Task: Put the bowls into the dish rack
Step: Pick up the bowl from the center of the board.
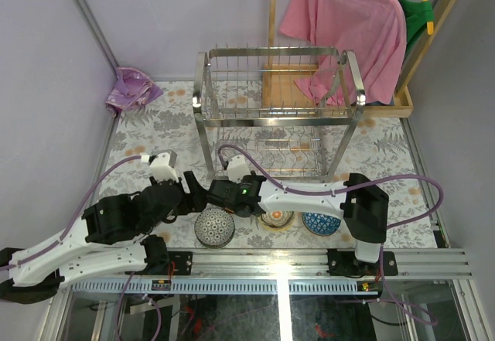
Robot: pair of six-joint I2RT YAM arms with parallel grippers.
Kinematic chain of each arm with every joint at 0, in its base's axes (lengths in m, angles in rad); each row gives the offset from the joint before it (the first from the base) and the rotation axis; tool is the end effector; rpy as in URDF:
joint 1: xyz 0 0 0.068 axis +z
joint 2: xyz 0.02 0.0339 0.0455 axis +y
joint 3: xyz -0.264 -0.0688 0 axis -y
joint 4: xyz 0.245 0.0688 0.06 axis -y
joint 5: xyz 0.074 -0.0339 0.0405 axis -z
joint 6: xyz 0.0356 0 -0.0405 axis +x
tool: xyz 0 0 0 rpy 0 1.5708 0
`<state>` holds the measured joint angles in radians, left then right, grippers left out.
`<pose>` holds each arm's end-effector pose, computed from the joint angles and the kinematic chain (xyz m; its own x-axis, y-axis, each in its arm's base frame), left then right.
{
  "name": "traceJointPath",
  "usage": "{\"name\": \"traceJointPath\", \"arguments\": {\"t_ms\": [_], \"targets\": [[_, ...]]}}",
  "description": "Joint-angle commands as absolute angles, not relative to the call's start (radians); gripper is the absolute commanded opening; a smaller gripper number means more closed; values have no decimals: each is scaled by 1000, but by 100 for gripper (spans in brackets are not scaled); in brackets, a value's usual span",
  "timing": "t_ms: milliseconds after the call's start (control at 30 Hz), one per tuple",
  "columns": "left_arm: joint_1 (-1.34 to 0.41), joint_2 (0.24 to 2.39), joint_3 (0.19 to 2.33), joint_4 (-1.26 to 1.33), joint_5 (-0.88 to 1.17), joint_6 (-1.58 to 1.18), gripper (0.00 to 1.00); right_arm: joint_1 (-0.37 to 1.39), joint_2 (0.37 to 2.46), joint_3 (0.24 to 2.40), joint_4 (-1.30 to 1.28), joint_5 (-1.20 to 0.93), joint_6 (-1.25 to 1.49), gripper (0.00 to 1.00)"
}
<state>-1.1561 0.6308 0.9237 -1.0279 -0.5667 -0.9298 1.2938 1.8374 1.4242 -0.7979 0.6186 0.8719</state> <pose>0.0583 -0.0849 0.3276 -0.6519 -0.1976 -0.7322 0.1492 0.9132 -0.3793 0.1222 0.3544 0.2283 -0.7219 -0.2584 -0.6420 -0.2723 0.9589 -0.0797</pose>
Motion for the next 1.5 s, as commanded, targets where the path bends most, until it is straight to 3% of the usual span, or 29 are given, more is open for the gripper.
{"name": "traceJointPath", "arguments": {"t_ms": [0, 100, 267, 400, 533, 633, 800, 1467], "targets": [[-1159, 631, 926, -1034, -593, -948, 71, 1289, 1847, 1486, -846, 709, 894, 53], [-1160, 636, 928, -1034, -590, -948, 71, 1277, 1871, 1491, -860, 717, 898, 50], [-1160, 636, 929, -1036, -591, -950, 70, 1247, 1866, 1447, -813, 695, 887, 32], [-1160, 639, 926, -1034, -589, -953, 70, 1234, 1865, 1434, -802, 694, 881, 30], [-1159, 642, 925, -1034, -591, -953, 70, 1232, 1869, 1434, -796, 695, 874, 17], [-1158, 646, 925, -1035, -589, -953, 70, 1231, 1874, 1438, -795, 692, 868, 16], [-1159, 644, 926, -1034, -592, -954, 70, 1230, 1872, 1439, -800, 698, 868, 0], [-1160, 640, 930, -1046, -605, -967, 69, 1263, 1577, 1335, -688, 915, 768, 0]]}}
